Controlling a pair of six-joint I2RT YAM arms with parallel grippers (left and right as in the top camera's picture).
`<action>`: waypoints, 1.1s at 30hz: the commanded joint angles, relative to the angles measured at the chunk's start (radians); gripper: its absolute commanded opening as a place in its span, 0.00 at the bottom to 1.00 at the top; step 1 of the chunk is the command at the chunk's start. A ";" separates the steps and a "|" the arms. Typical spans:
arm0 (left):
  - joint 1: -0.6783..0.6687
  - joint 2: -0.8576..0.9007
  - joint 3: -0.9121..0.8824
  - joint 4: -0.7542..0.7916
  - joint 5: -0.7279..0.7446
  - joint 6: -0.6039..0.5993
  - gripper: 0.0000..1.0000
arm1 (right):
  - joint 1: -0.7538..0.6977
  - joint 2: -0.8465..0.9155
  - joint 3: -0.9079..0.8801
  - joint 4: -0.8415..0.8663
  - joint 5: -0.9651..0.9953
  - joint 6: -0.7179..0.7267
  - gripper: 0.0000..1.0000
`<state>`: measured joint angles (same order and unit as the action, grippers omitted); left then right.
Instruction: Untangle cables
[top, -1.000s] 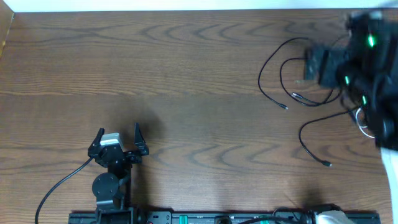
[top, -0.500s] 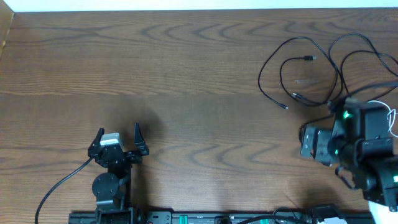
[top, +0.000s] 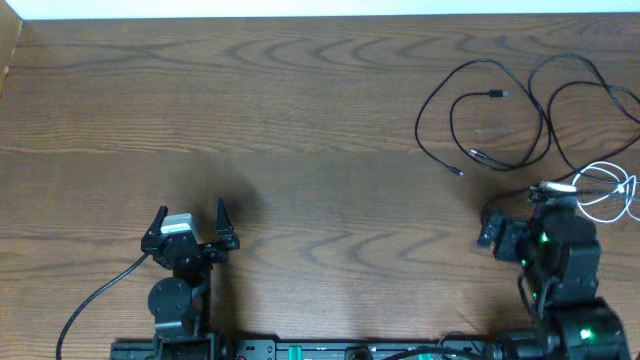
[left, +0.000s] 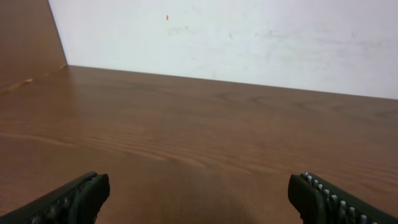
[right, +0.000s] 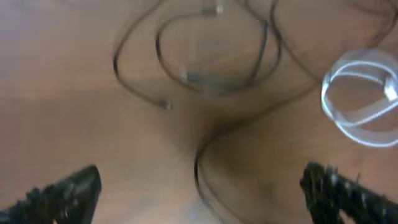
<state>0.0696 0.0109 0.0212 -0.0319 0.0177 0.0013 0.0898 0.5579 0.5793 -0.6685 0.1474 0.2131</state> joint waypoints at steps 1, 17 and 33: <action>-0.004 -0.005 -0.017 -0.042 -0.029 0.013 0.98 | -0.007 -0.099 -0.120 0.193 0.064 -0.058 0.99; -0.004 -0.005 -0.017 -0.042 -0.029 0.013 0.98 | -0.045 -0.395 -0.573 1.069 0.060 -0.133 0.99; -0.004 -0.005 -0.017 -0.042 -0.029 0.013 0.98 | -0.054 -0.553 -0.575 0.602 -0.047 -0.344 0.99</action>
<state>0.0696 0.0109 0.0223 -0.0338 0.0158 0.0017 0.0433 0.0128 0.0067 -0.0570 0.1448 0.0051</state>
